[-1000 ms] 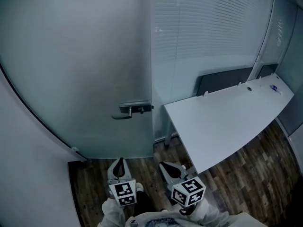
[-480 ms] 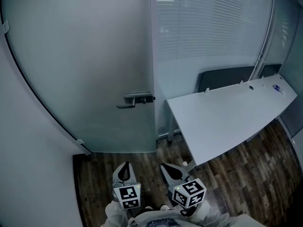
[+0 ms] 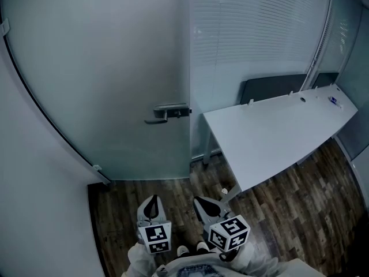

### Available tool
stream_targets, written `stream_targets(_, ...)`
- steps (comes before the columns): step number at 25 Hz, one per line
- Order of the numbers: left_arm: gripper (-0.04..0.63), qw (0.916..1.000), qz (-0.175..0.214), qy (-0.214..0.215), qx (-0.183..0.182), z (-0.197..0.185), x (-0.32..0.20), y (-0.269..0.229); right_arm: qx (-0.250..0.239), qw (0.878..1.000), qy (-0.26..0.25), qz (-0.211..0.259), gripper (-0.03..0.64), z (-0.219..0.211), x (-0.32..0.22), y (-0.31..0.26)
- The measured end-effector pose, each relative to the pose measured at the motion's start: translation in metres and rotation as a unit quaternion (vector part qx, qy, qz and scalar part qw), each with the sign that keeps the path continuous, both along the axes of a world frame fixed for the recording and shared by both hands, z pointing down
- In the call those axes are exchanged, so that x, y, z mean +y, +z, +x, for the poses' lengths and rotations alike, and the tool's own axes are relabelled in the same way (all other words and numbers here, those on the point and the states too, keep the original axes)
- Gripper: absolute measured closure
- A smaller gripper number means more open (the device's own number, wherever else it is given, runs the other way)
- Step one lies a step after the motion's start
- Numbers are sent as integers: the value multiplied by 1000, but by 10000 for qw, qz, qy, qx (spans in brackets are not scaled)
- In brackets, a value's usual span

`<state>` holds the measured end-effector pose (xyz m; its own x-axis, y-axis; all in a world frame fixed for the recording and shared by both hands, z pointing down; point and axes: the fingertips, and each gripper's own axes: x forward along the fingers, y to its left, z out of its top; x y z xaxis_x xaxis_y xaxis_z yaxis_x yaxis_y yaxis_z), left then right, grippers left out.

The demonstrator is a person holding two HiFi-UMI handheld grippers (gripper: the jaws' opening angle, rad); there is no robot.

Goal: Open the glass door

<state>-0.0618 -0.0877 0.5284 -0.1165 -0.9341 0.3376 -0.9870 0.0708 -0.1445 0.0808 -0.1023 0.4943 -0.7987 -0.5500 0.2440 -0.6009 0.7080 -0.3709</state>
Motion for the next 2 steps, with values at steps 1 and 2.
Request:
stream_targets(1,594,10000,6,12,-5,-1,0,0,8,10000,0,5,612,-2,0,0)
stream_targets(2,594,10000,13,25,-10,-3,1,1,16,10000,1,11,612,-4,1,0)
